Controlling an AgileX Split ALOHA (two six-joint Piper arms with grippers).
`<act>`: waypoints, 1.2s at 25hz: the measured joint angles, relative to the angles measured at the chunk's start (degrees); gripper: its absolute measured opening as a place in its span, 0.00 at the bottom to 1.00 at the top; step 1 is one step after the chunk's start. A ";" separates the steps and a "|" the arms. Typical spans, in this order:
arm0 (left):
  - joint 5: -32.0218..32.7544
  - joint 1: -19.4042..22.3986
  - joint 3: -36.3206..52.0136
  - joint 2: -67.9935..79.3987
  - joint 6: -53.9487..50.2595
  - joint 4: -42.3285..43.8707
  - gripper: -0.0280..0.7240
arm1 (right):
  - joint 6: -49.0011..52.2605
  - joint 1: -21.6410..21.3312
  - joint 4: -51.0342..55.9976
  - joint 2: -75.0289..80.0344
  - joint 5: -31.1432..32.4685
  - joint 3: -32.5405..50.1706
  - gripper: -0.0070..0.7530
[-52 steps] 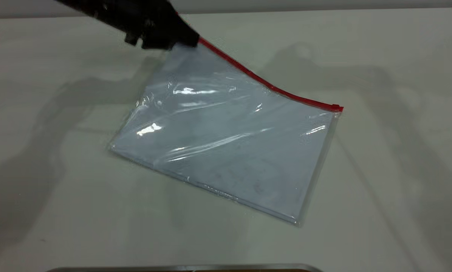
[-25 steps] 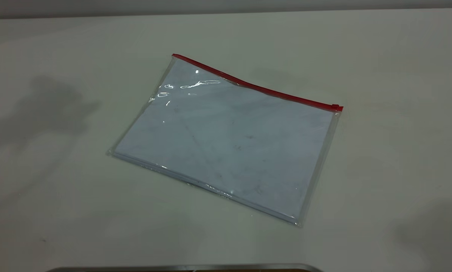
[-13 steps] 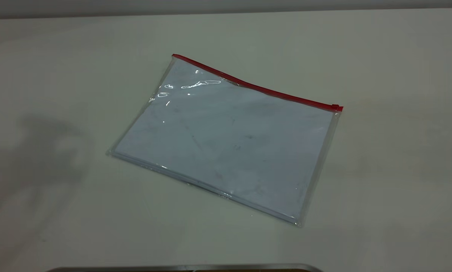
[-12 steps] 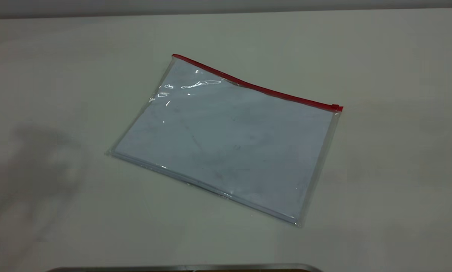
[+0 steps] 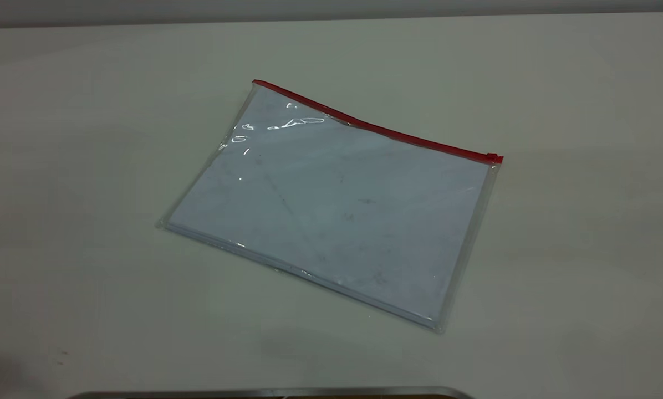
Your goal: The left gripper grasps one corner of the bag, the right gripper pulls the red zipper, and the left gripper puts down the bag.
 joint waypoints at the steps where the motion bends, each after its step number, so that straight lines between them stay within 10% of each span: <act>1: 0.01 0.00 1.80 -2.55 -0.69 0.36 0.59 | 0.00 0.00 0.00 0.00 0.00 0.00 0.53; 19: 2.61 0.00 6.01 -43.78 -8.10 4.32 0.59 | 0.05 -0.21 0.40 -1.03 -0.10 0.00 0.52; 30: 2.74 0.69 6.01 -44.01 -8.10 4.43 0.59 | 0.05 -8.49 0.72 -28.13 0.50 0.00 0.52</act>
